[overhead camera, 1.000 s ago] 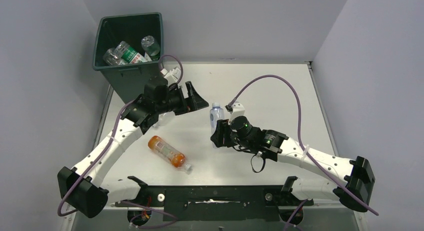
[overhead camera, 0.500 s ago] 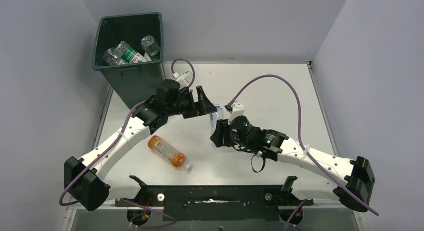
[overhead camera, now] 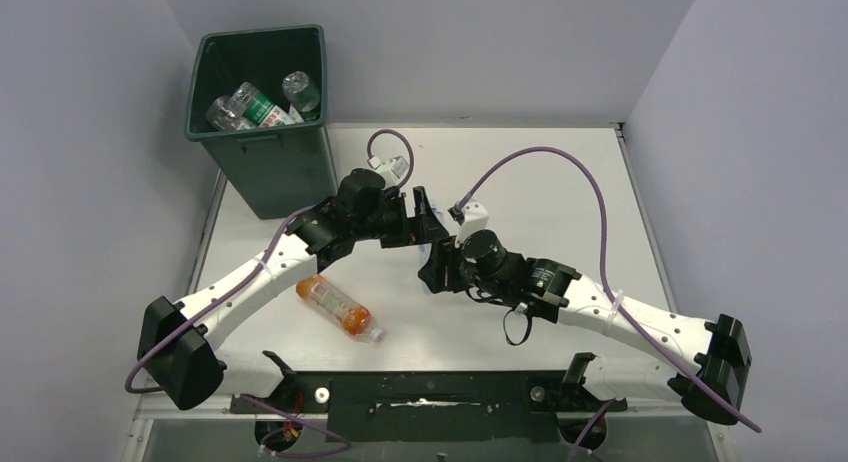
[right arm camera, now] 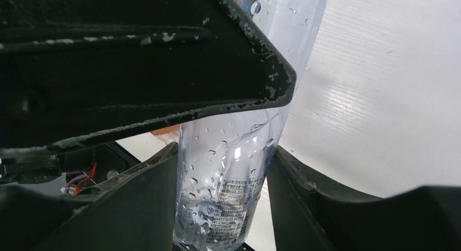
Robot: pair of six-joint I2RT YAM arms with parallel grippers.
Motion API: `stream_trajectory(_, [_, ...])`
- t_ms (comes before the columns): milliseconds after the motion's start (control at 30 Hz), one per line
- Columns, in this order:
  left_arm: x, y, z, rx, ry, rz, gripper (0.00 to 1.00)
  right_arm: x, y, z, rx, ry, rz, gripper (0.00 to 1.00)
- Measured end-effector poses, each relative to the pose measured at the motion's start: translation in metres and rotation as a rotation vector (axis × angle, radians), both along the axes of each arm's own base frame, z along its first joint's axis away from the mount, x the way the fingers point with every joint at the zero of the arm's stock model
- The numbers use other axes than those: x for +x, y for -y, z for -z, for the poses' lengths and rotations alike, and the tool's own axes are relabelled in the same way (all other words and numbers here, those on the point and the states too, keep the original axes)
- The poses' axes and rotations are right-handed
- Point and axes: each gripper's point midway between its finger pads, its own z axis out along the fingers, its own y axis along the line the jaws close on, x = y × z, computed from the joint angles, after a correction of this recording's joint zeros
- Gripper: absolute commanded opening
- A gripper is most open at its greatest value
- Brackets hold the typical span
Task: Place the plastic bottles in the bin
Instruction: Pick up the plastic bottle at the center of the board.
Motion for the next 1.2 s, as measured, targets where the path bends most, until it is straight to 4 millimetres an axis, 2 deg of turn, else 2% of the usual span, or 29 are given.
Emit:
stream_trajectory(133, [0.0, 0.001, 0.001, 0.007, 0.004, -0.006, 0.68, 0.0, 0.0, 0.0, 0.0, 0.0, -0.001, 0.45])
stream_trajectory(300, [0.002, 0.0, 0.002, 0.014, 0.008, -0.013, 0.44, -0.001, 0.0, 0.0, 0.0, -0.001, -0.001, 0.45])
stream_trajectory(333, [0.002, 0.0, 0.002, 0.012, 0.008, -0.012, 0.42, -0.001, 0.0, 0.0, -0.001, 0.0, -0.002, 0.46])
stream_trajectory(400, [0.002, 0.001, 0.002, 0.01, 0.007, -0.013, 0.42, 0.0, 0.0, 0.0, -0.001, 0.0, -0.001, 0.47])
stream_trajectory(533, [0.002, 0.002, 0.002, 0.011, 0.007, -0.013, 0.42, 0.0, 0.0, 0.0, -0.002, 0.001, 0.002, 0.59])
stream_trajectory(700, [0.005, 0.003, 0.001, 0.018, 0.011, -0.011, 0.42, -0.001, 0.0, -0.003, 0.009, 0.004, 0.008, 0.85])
stream_trajectory(767, [0.007, 0.003, 0.002, 0.03, 0.015, -0.012, 0.42, -0.004, 0.0, -0.008, 0.023, 0.011, 0.001, 0.91])
stream_trajectory(933, [0.011, 0.004, 0.003, 0.046, 0.021, -0.01, 0.42, -0.01, 0.001, -0.022, 0.064, 0.025, -0.002, 0.96])
stream_trajectory(1200, [0.014, 0.005, -0.002, 0.05, 0.034, -0.009, 0.42, -0.018, 0.005, -0.027, 0.072, 0.026, -0.003, 1.0])
